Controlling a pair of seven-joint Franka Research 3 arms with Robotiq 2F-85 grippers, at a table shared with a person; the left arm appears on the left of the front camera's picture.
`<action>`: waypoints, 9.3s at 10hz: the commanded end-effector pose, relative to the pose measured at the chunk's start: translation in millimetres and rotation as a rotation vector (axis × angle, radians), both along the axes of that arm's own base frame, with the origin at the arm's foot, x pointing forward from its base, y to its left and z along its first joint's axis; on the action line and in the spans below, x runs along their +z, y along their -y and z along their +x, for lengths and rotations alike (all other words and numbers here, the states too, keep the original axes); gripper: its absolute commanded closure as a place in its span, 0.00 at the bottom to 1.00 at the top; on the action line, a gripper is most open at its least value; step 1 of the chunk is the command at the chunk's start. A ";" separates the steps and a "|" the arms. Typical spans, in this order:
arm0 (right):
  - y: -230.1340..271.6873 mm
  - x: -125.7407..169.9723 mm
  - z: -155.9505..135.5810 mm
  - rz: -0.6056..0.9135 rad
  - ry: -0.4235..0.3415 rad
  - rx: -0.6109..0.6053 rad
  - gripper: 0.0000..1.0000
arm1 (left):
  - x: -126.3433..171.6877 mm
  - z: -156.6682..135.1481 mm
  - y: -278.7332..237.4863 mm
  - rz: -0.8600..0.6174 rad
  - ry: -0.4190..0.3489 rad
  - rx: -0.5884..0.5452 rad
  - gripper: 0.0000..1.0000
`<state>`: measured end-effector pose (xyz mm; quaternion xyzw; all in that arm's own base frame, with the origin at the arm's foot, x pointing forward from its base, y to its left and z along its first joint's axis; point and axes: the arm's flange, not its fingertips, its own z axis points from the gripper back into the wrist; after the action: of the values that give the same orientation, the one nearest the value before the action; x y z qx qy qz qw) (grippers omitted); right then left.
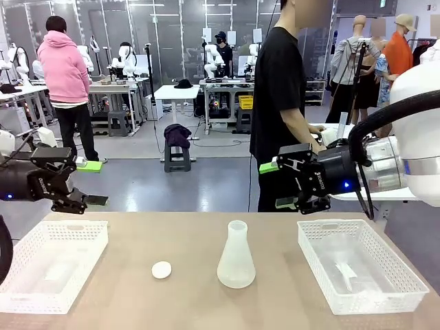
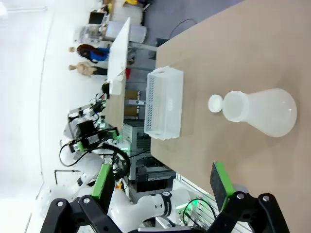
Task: Prepare the solutions needed for the experiment.
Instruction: Pick up the Plastic Funnel and insert it into the Big flask.
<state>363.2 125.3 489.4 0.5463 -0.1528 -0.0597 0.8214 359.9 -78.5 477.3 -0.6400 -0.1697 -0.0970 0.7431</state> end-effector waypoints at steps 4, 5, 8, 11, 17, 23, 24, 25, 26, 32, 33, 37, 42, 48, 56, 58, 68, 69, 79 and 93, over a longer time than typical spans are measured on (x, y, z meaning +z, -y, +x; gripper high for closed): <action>7.6 -24.1 -16.6 0.075 0.067 0.189 0.00 | -19.2 -4.6 14.8 -0.065 0.008 -0.008 0.00; 7.7 -25.3 -16.9 0.064 0.065 0.173 0.00 | -21.5 -4.3 17.6 -0.047 0.017 0.005 0.00; 4.3 -11.0 -2.1 0.077 0.041 0.174 0.00 | -11.1 4.3 10.9 -0.039 -0.026 -0.012 0.00; 4.3 -11.0 -2.1 0.077 0.041 0.174 0.00 | -11.1 4.3 10.9 -0.039 -0.026 -0.012 0.00; 15.9 0.7 0.4 -0.121 0.155 0.215 0.00 | -11.1 4.3 10.9 -0.039 -0.026 -0.012 0.00; 71.8 89.8 68.3 -0.812 0.377 0.802 0.00 | -11.1 4.3 10.9 -0.039 -0.026 -0.012 0.00; 81.2 92.1 80.2 -0.844 0.374 0.868 0.00 | -11.1 4.3 10.9 -0.039 -0.026 -0.012 0.00; 89.3 92.7 90.4 -0.876 0.375 0.926 0.00 | -11.1 4.3 10.9 -0.039 -0.026 -0.012 0.00; 95.7 91.7 99.5 -0.911 0.374 0.935 0.00 | -11.1 4.3 10.9 -0.039 -0.026 -0.012 0.00; 89.3 92.5 84.9 -0.891 0.360 0.883 0.00 | -11.1 4.3 10.9 -0.039 -0.026 -0.012 0.00; 102.5 79.7 105.4 -0.943 0.386 1.022 0.00 | -11.1 4.3 10.9 -0.039 -0.026 -0.012 0.00; 138.7 46.5 204.0 -1.241 0.538 1.082 0.00 | -11.1 4.3 10.9 -0.039 -0.026 -0.012 0.00; 132.2 17.4 203.9 -1.170 0.676 1.093 0.00 | -11.1 4.3 10.9 -0.039 -0.026 -0.012 0.00; 125.6 20.8 217.9 -1.184 0.639 1.045 0.00 | -11.1 4.3 10.9 -0.039 -0.026 -0.012 0.00; 122.5 -41.2 185.5 -1.264 0.733 1.167 0.00 | -11.1 4.3 10.9 -0.039 -0.026 -0.012 0.00; 122.1 -61.8 180.1 -1.233 0.723 1.174 0.00 | -11.1 4.3 10.9 -0.039 -0.026 -0.012 0.00; 120.9 -109.5 172.9 -1.049 0.665 1.303 0.00 | -11.1 4.3 10.9 -0.039 -0.026 -0.012 0.00; 121.2 -116.0 174.8 -1.041 0.661 1.303 0.00 | -11.1 4.3 10.9 -0.039 -0.026 -0.012 0.00; 123.4 -135.7 189.6 -0.922 0.583 1.373 0.26 | -11.1 4.3 10.9 -0.039 -0.026 -0.012 0.00; 87.9 -71.4 191.2 -1.123 0.602 1.351 1.00 | -11.1 4.3 10.9 -0.039 -0.026 -0.012 0.00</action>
<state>559.7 24.7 400.3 0.0795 -0.0072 0.6609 0.7462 365.0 -89.6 464.6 -0.6531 -0.1620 -0.0890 0.7344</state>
